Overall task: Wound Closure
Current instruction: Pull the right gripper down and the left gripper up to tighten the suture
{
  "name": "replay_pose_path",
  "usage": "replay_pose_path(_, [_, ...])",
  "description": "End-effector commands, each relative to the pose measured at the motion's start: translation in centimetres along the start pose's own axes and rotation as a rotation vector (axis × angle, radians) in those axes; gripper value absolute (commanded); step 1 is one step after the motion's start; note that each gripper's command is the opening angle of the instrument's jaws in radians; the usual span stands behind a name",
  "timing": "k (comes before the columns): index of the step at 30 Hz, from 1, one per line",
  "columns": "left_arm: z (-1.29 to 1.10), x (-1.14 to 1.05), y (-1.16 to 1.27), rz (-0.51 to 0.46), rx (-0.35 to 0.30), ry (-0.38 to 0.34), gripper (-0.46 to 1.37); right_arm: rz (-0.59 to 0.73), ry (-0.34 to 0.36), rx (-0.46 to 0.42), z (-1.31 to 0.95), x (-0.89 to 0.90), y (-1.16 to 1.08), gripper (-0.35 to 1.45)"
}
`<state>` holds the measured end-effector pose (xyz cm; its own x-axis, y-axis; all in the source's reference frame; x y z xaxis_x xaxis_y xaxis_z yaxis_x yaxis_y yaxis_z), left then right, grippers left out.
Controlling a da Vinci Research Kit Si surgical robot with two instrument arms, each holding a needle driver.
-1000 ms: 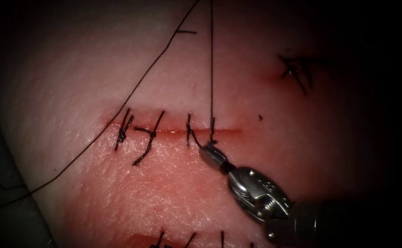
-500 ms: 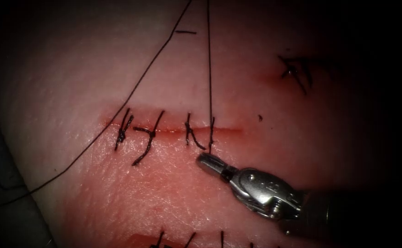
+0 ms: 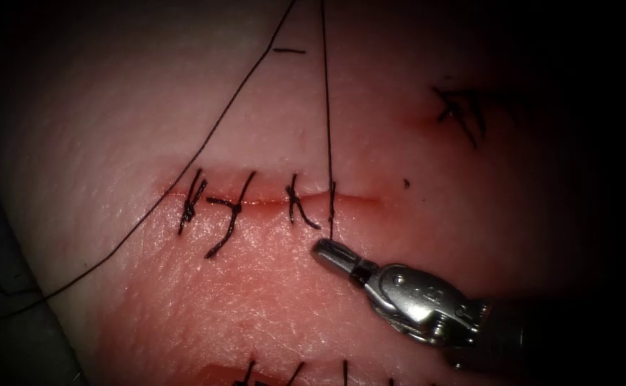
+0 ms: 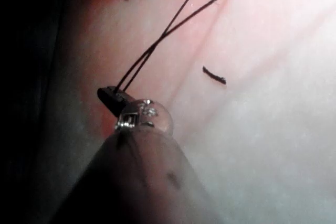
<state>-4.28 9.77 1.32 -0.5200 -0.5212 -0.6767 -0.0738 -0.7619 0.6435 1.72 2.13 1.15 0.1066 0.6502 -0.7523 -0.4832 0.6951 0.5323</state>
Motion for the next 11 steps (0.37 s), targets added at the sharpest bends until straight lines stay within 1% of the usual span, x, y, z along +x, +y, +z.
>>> replay_pose_path(1, [0.01,-0.01,0.00,0.000,-0.009,-0.001,-0.35,0.000,-0.004,-0.003,0.00,0.00,-0.01,-0.35])
replay_pose_path(10, [0.01,0.00,0.00,0.000,-0.008,-0.002,-0.35,-0.002,-0.036,0.010,0.01,-0.04,-0.03,-0.35])
replay_pose_path(11, [-0.02,0.03,0.02,0.002,-0.008,-0.004,-0.35,-0.003,-0.041,0.016,0.02,-0.04,-0.01,-0.35])
